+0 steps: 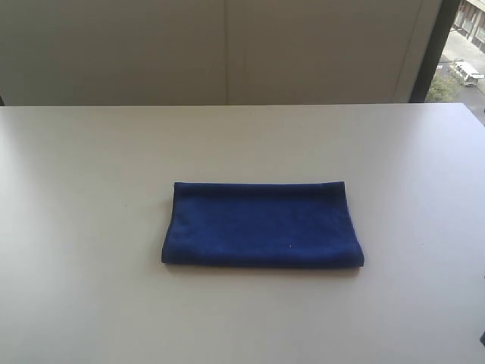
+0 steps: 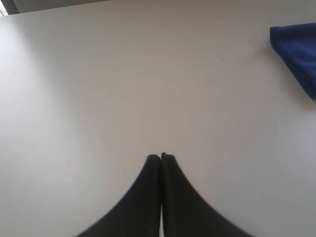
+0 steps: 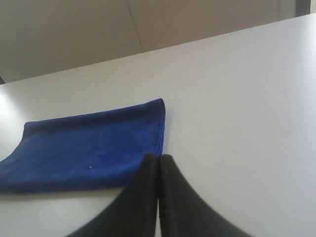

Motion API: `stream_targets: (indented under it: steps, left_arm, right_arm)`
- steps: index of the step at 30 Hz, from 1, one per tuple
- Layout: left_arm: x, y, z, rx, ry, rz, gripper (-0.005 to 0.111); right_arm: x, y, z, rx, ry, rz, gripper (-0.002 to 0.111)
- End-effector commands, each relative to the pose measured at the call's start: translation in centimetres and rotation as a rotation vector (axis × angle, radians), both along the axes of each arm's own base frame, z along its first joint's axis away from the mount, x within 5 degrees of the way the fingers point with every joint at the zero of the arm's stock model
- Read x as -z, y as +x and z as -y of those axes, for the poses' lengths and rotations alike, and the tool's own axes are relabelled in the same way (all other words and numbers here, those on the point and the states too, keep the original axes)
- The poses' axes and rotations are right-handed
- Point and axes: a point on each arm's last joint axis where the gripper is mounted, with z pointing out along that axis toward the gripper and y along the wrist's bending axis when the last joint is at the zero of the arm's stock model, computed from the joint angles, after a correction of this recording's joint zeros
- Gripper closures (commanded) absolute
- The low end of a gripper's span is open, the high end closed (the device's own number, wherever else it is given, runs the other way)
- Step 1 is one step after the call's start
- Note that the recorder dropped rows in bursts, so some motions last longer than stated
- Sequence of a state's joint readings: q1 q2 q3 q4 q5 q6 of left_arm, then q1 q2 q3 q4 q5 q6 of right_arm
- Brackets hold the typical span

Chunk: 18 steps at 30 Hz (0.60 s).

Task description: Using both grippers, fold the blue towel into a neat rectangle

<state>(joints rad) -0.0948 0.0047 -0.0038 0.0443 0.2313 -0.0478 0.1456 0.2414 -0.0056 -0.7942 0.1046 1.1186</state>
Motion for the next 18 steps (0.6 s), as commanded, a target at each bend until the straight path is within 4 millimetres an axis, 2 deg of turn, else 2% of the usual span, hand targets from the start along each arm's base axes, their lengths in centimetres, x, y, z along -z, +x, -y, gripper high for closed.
stream_targets:
  steps: [1,15,18]
  left_arm:
    - [0.06,0.00,-0.03,-0.005,0.001,0.006,0.107]
    - [0.06,0.00,-0.03,-0.005,0.001,0.006,0.107]
    - [0.06,0.00,-0.03,-0.005,0.001,0.006,0.107]
  right_arm:
    - [0.19,-0.05,0.08,0.009,-0.002,-0.004,0.108]
    - [0.19,-0.05,0.08,0.009,-0.002,-0.004,0.108]
    - [-0.51,-0.74,0.47,0.054,0.026,0.092,0.108]
